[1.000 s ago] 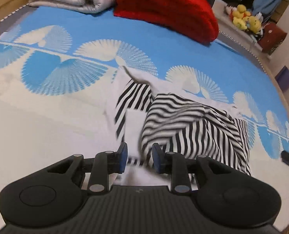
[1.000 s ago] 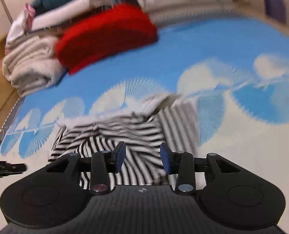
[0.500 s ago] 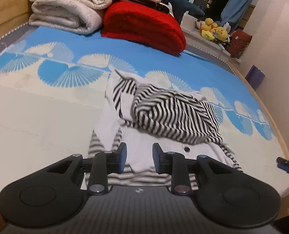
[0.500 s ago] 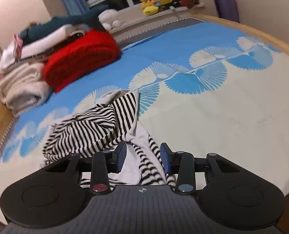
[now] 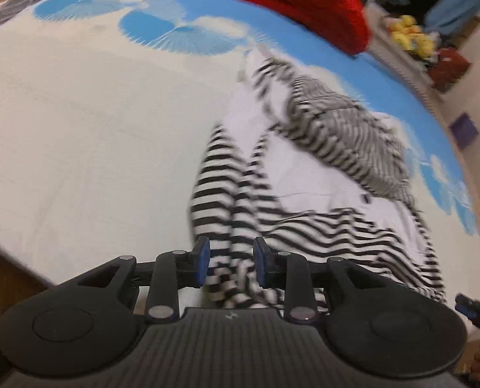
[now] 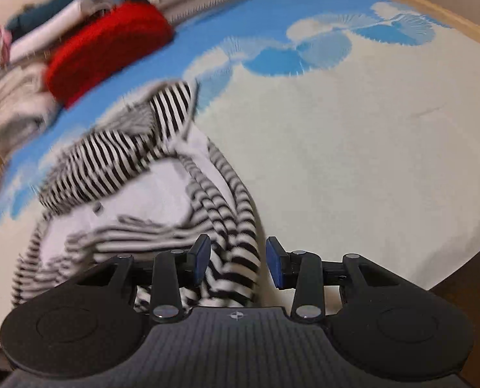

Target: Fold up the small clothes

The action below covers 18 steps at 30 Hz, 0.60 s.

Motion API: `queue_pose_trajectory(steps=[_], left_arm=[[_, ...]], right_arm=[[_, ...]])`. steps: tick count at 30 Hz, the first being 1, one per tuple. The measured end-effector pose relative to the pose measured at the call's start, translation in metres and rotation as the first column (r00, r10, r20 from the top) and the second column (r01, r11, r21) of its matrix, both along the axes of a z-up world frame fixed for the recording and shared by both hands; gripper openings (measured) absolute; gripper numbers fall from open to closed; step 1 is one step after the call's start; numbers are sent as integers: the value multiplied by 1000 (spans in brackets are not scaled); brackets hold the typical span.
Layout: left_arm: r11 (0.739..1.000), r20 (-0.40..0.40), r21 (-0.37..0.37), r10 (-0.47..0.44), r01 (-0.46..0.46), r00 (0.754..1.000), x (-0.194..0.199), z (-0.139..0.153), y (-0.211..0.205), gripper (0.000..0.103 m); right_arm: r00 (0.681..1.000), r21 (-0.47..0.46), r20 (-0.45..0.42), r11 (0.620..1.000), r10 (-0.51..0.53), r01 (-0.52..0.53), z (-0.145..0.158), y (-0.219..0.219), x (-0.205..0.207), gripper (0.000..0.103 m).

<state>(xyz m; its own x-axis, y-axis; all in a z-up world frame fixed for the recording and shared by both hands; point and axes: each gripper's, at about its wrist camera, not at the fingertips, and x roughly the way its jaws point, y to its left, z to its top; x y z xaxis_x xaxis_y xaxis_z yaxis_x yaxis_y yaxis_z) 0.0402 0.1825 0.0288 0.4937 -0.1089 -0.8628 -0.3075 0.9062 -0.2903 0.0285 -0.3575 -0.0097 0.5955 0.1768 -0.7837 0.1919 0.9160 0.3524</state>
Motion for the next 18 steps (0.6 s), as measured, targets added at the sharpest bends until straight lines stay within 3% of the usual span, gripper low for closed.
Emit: queue_pose_trajectory(steps=[3,10,18], left_arm=[[997,-43,-63,44,-47,998,6,-8,7,31],[998,-173,33,62,-57,983,22,-34,-3,32],[999,-219,-1,34,-35,975,30,-51,-11,33]], right_arm=[[998,15,-60,1000,4,-3,-14,2,8,40],[989,-6,-143,999,39,-40,-31,14,24,41],[978,-18,-195,996,78,-83,-44,18,28,41]])
